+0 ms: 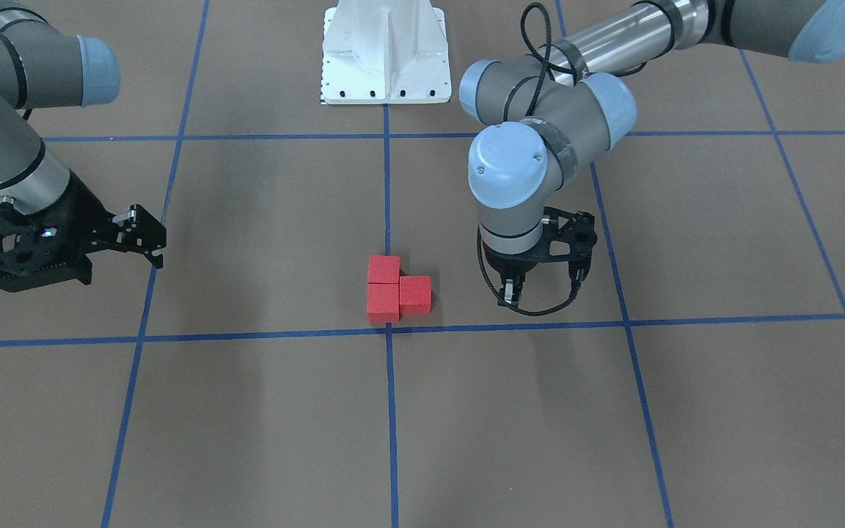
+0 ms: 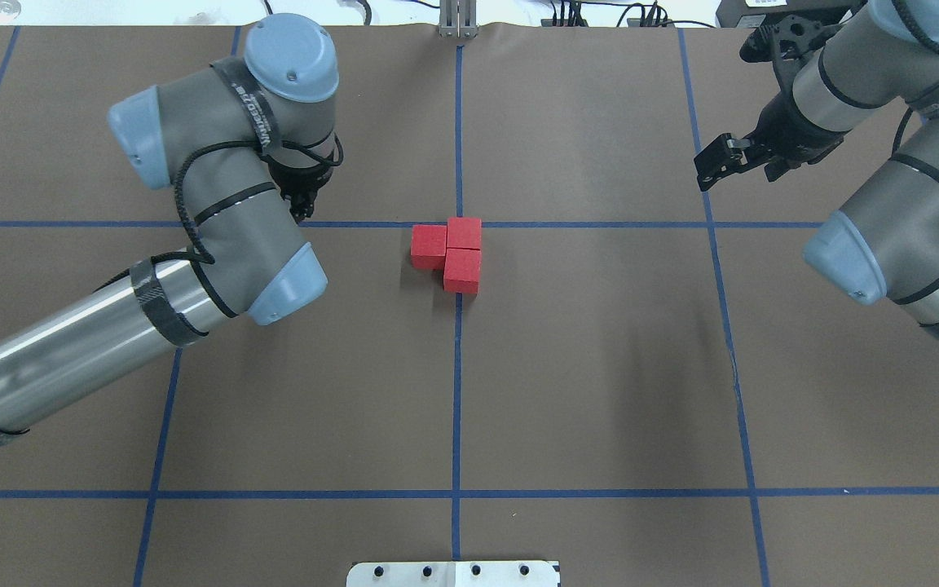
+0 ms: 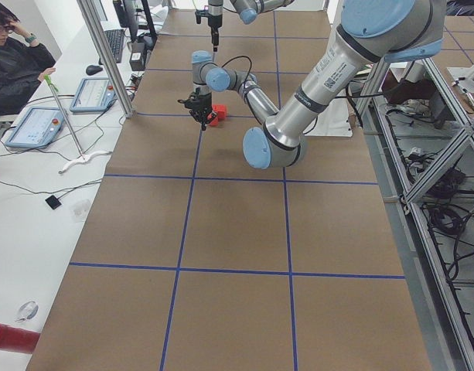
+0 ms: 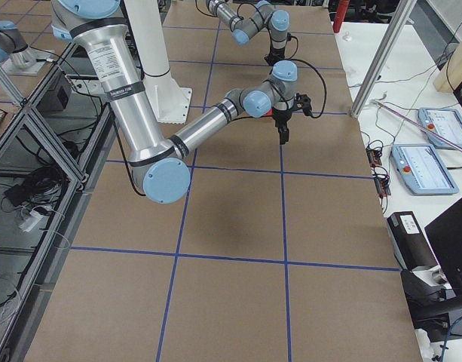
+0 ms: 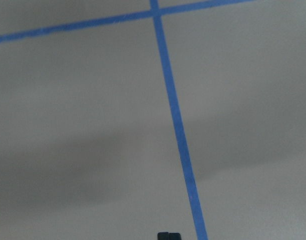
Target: Form red blocks into L shape at center
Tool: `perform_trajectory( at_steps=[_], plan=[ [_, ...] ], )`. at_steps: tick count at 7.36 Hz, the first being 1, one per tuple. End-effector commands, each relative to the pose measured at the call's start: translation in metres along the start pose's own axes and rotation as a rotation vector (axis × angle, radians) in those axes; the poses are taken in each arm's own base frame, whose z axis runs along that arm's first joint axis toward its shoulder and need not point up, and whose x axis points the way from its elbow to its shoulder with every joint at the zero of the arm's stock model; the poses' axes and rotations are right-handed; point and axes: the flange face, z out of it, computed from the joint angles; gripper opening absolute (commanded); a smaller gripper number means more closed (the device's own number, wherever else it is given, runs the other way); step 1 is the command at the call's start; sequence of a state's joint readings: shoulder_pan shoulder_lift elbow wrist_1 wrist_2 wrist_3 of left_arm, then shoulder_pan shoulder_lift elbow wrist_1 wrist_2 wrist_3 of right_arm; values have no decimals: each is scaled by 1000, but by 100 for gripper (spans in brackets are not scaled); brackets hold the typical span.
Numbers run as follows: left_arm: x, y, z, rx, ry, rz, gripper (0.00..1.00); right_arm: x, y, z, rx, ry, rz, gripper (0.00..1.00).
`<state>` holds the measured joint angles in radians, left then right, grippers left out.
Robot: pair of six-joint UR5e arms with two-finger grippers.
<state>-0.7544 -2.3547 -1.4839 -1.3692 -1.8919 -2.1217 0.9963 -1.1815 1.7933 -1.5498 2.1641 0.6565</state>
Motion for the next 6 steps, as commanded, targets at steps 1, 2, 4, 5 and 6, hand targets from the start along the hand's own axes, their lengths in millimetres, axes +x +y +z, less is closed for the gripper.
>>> perform_trajectory(
  at_steps=[1,2,4,5,6],
  plan=[
    [-36,-77,-13,18,42,257,100,37,-11,-15,4,36,40,99],
    [-97,-126,-7,29,40,458,100,62,-17,-23,-1,63,20,99],
    [-156,-208,-16,66,31,709,100,121,-29,-56,-22,127,0,99],
    [-164,-235,-21,21,29,789,100,142,-27,-62,-45,147,-16,99],
    [-176,-275,-28,-33,41,899,100,173,-17,-70,-62,122,0,99]
  ],
)
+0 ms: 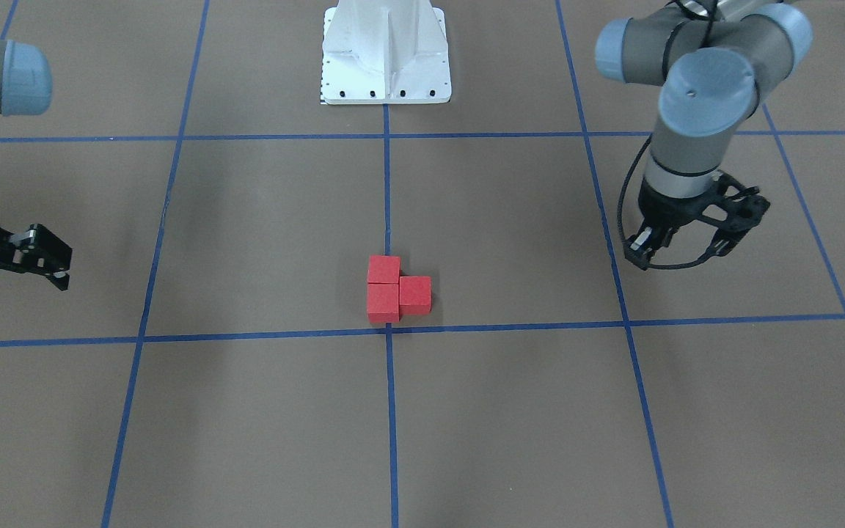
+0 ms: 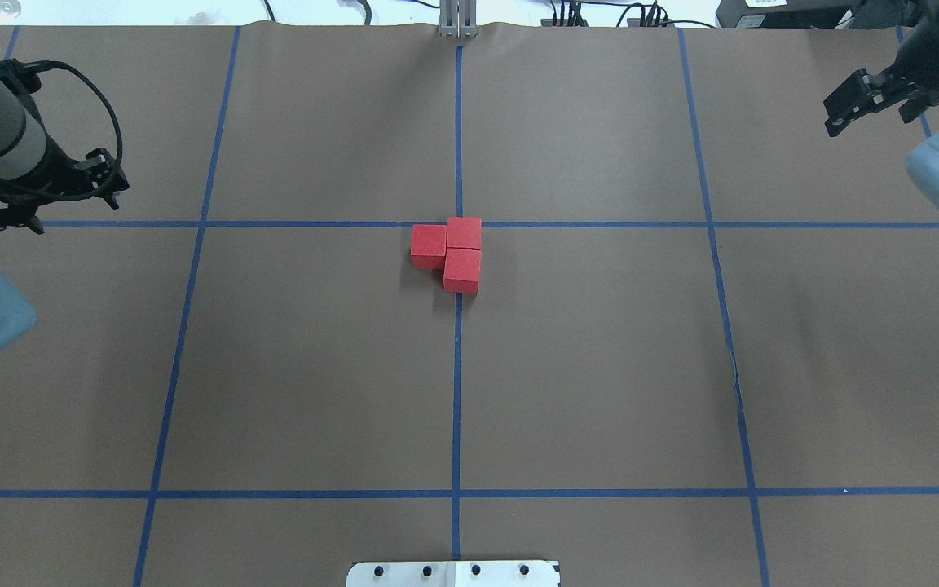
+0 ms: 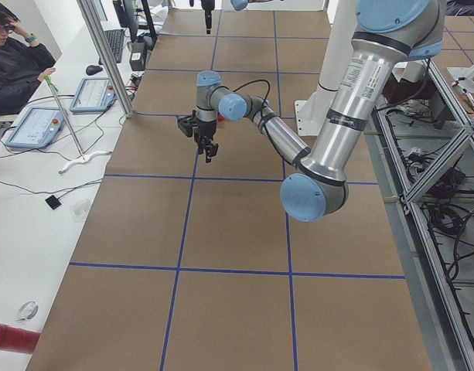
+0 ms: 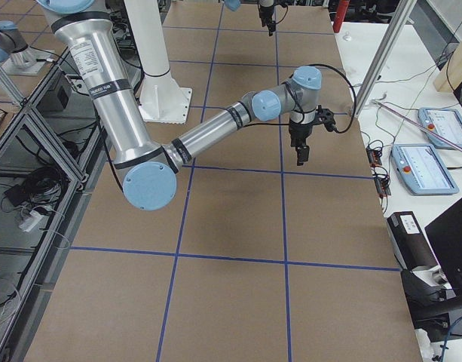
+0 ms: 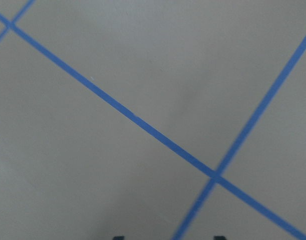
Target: Form red blocks into L shape at center
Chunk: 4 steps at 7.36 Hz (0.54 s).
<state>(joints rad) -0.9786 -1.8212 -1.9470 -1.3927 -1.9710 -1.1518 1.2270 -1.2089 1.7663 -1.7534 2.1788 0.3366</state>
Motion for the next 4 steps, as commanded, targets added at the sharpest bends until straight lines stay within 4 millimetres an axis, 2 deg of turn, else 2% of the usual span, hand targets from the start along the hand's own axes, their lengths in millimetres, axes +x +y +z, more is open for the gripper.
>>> perform_trajectory(
  at_steps=[1,2,3,4],
  plan=[
    [-81,-42,-15,-58,46,228,100,82,28,-12,-35,-69,24,99],
    [-113,-60,-24,-51,58,277,100,128,48,-22,-26,-94,62,99],
    [-144,-77,-33,-61,93,346,100,153,62,-13,-41,-74,51,99],
    [-186,-88,-34,-57,97,431,100,180,74,-12,-44,-66,33,99]
  ],
)
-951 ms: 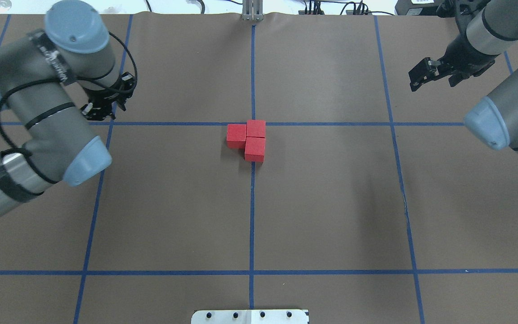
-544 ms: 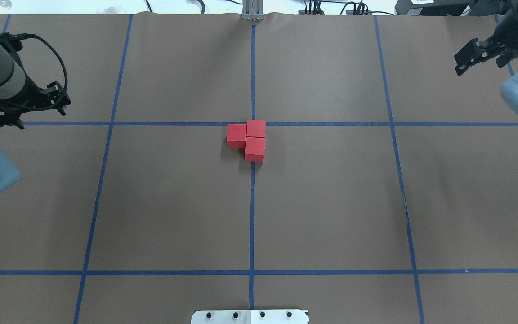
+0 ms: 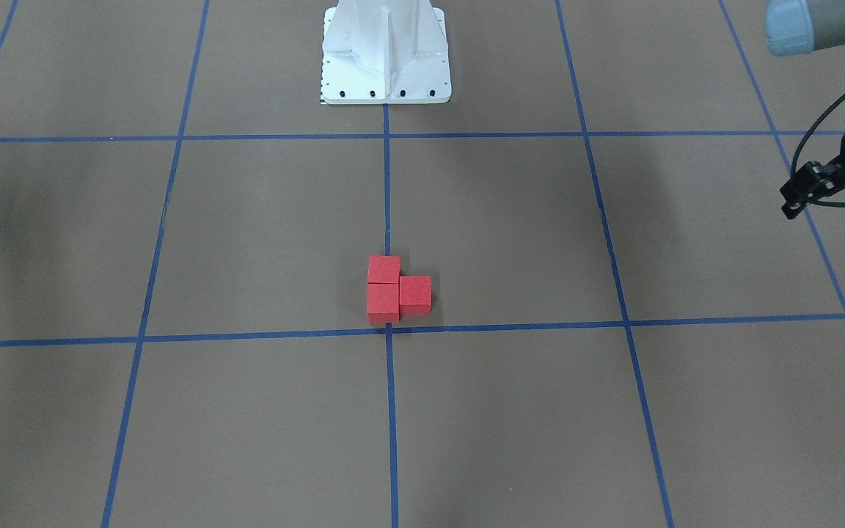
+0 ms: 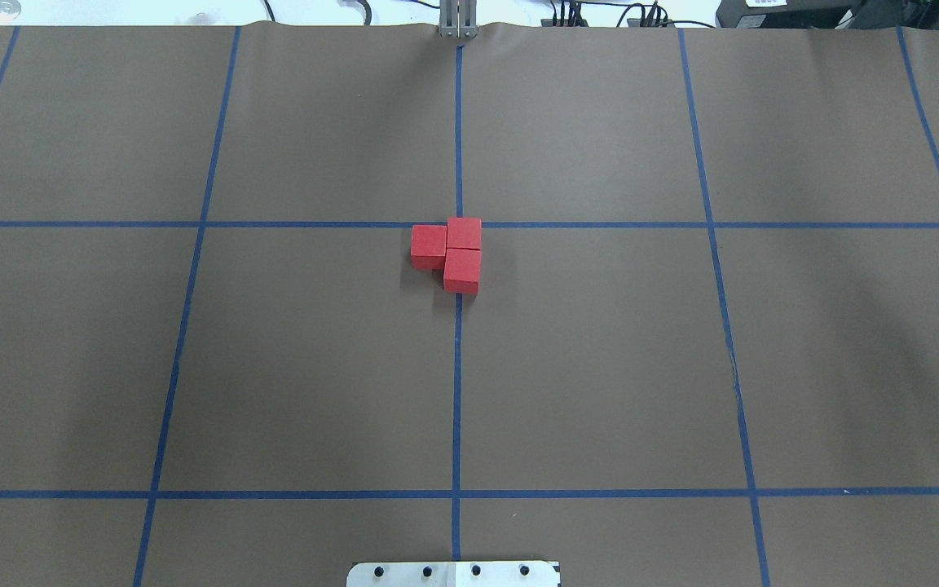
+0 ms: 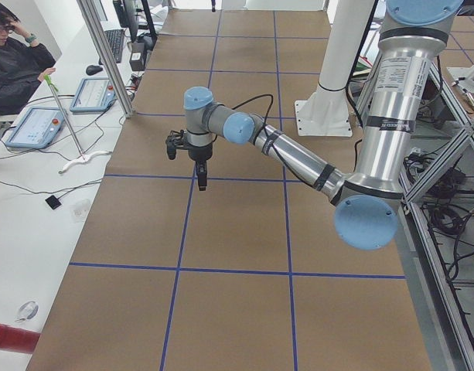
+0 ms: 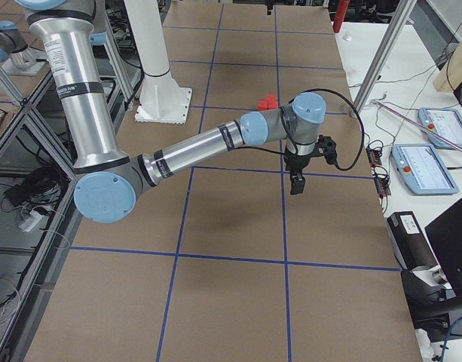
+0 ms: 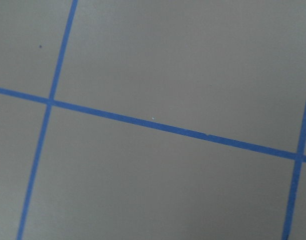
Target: Form red blocks into L shape at center
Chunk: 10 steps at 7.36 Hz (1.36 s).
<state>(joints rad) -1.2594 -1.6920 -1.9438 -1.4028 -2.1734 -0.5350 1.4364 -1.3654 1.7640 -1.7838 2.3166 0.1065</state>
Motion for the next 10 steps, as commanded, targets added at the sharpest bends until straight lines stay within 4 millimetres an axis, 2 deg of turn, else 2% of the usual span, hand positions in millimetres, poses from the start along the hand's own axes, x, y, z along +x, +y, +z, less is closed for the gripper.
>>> perform_trajectory(
  at_steps=[1,3,4,5,6,7,8,9,10],
  plan=[
    [-95,0,-21,20,33,51,100,44,24,-5,-1,7,3,99],
    [-115,7,-25,44,80,36,100,80,61,33,-58,13,62,99],
    [-119,8,-23,65,84,38,100,92,73,26,-37,4,82,99],
    [-137,27,-2,22,76,21,100,92,77,25,-36,10,85,99],
    [-142,30,4,8,76,8,100,95,77,28,-42,10,89,99],
    [-164,50,9,-10,88,27,100,94,78,27,-41,10,88,99],
    [-191,63,13,-12,86,186,100,100,84,34,-54,11,102,99],
    [-209,83,21,-32,79,231,100,105,98,39,-68,9,113,99],
    [-216,87,21,-32,70,217,100,109,104,44,-71,8,115,99]
  ],
)
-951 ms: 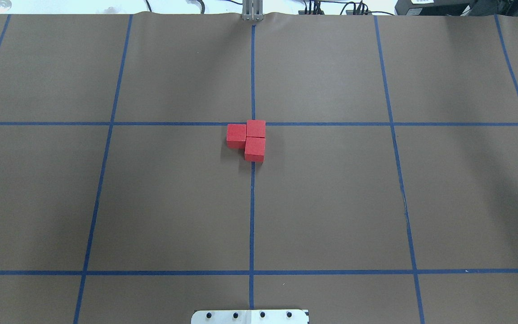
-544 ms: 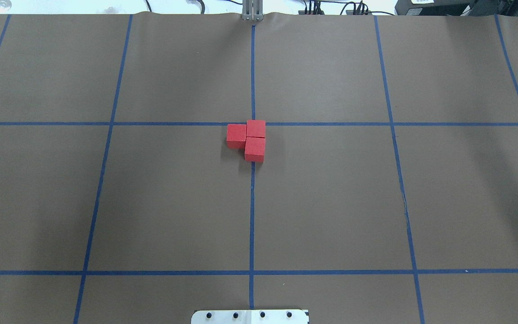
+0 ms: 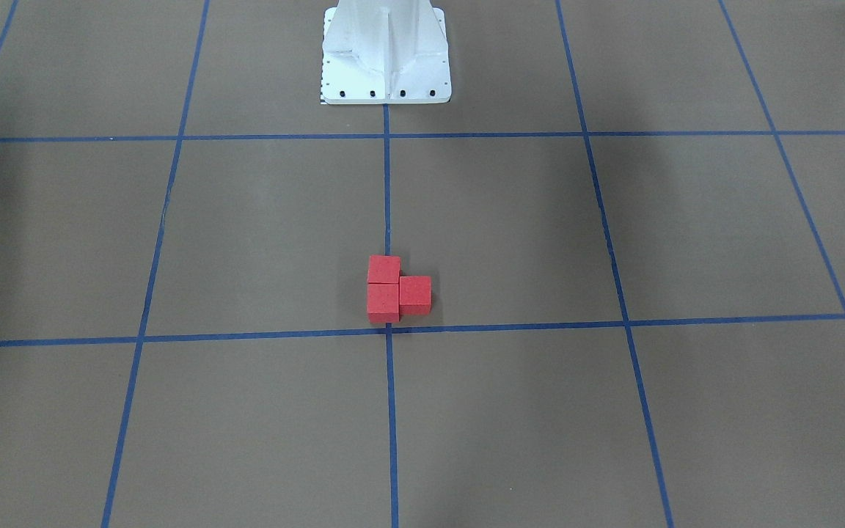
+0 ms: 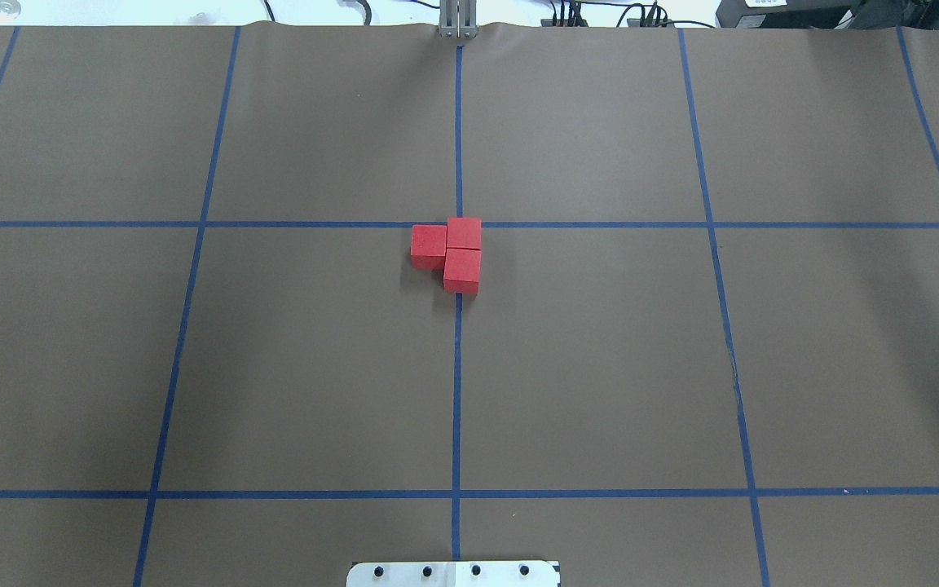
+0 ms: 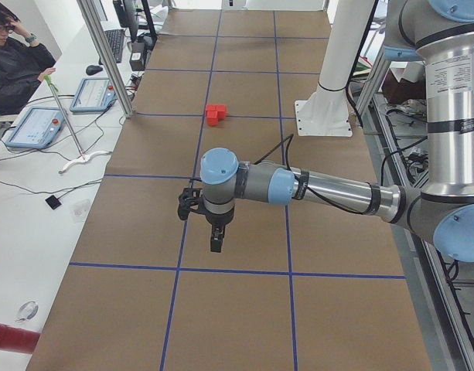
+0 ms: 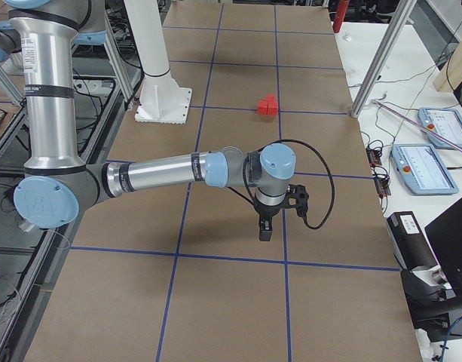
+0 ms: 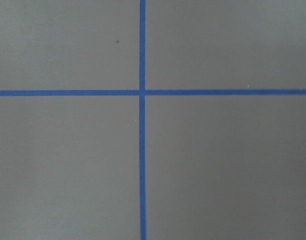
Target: Form red blocks into L shape at center
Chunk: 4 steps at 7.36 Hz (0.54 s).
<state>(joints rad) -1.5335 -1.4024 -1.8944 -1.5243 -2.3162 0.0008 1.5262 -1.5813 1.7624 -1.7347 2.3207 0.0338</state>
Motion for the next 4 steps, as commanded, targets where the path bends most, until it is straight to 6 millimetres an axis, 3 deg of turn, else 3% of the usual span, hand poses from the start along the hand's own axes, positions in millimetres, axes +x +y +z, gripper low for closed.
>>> perform_trajectory(
  at_steps=[1,3,4],
  plan=[
    [-21,18,5,-15,-8,15,100,17,25,16,30,-1,-24,99],
    [-53,25,13,-24,-6,-44,100,23,34,22,49,-17,-30,99],
    [-60,18,21,-35,-5,-54,100,28,36,17,58,-38,-17,99]
  ],
)
